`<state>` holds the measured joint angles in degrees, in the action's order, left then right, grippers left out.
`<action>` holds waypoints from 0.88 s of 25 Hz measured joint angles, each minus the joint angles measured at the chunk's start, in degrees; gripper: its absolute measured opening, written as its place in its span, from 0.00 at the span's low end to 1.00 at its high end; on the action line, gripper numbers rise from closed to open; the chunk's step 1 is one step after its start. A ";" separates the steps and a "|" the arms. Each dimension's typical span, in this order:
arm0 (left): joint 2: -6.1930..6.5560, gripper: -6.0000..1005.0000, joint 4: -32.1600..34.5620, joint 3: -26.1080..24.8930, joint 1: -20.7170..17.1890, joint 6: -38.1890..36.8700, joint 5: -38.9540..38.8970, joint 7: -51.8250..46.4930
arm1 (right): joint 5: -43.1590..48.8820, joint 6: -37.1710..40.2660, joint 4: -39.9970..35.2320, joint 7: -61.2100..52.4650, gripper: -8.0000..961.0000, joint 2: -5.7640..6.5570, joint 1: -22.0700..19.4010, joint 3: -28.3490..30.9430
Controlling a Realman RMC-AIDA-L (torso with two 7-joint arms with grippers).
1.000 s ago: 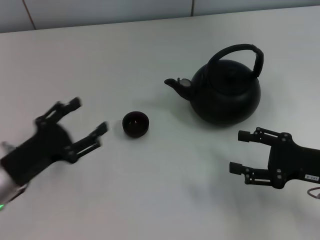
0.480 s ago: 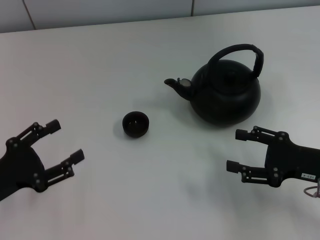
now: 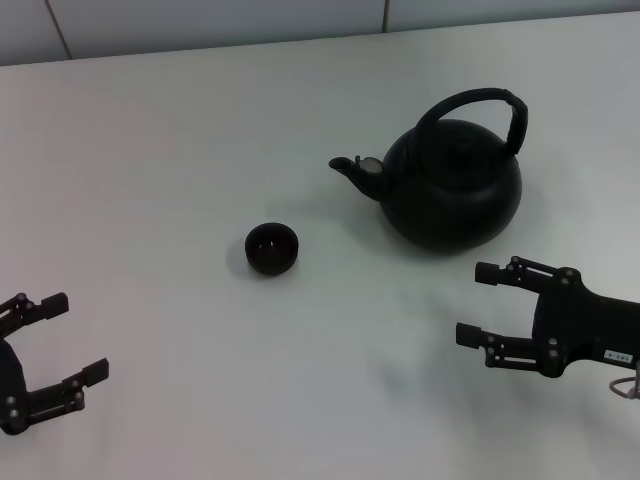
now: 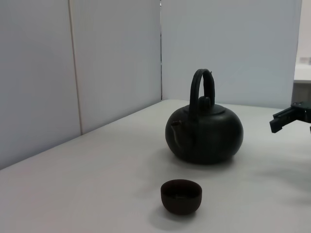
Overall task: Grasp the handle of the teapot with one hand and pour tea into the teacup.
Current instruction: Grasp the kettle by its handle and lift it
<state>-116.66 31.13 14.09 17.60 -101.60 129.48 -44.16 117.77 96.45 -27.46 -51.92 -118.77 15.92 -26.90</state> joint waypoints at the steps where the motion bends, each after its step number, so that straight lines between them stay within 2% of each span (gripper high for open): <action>1: 0.14 0.86 0.03 0.02 0.15 0.00 0.10 -0.01 | 0.00 -0.02 0.05 0.02 0.85 -0.03 -0.01 0.01; 8: 0.20 0.86 0.18 -0.07 0.34 -0.07 -0.14 -0.10 | -0.57 -0.03 1.00 1.15 0.85 -0.18 -0.56 0.16; 12: -0.23 0.86 0.05 0.00 0.33 0.10 -0.30 -0.10 | -5.25 -0.03 5.75 7.83 0.85 -0.29 -1.80 2.46; 15: -0.14 0.86 -0.17 0.12 0.05 -0.08 -0.28 -0.32 | -9.64 -0.14 11.81 14.36 0.85 -0.34 -2.82 7.14; 16: -0.14 0.86 -0.17 0.12 0.05 -0.08 -0.28 -0.32 | -12.46 -0.71 16.93 18.76 0.85 -0.41 -3.47 11.73; 17: -0.14 0.86 -0.17 0.12 0.05 -0.08 -0.28 -0.32 | -12.46 -0.71 16.93 18.76 0.85 -0.41 -3.47 11.73; 18: -0.19 0.86 -0.17 0.13 -0.09 -0.10 -0.28 -0.34 | -13.74 -1.19 19.55 20.73 0.85 -0.47 -3.84 14.15; 19: -0.32 0.86 -0.22 0.12 -0.26 -0.20 -0.24 -0.35 | -15.03 -2.90 24.09 24.07 0.85 -0.61 -4.47 19.06; 20: -0.34 0.86 -0.24 0.12 -0.30 -0.24 -0.15 -0.36 | -15.03 -2.90 24.09 24.07 0.85 -0.61 -4.47 19.06; 22: -0.32 0.86 -0.26 0.12 -0.47 -0.31 0.10 -0.49 | -15.26 -5.05 28.00 28.14 0.85 -0.69 -5.10 23.88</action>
<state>-116.97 30.87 14.21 17.13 -101.91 129.58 -44.66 102.51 91.40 0.54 -23.78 -119.46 10.82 -3.01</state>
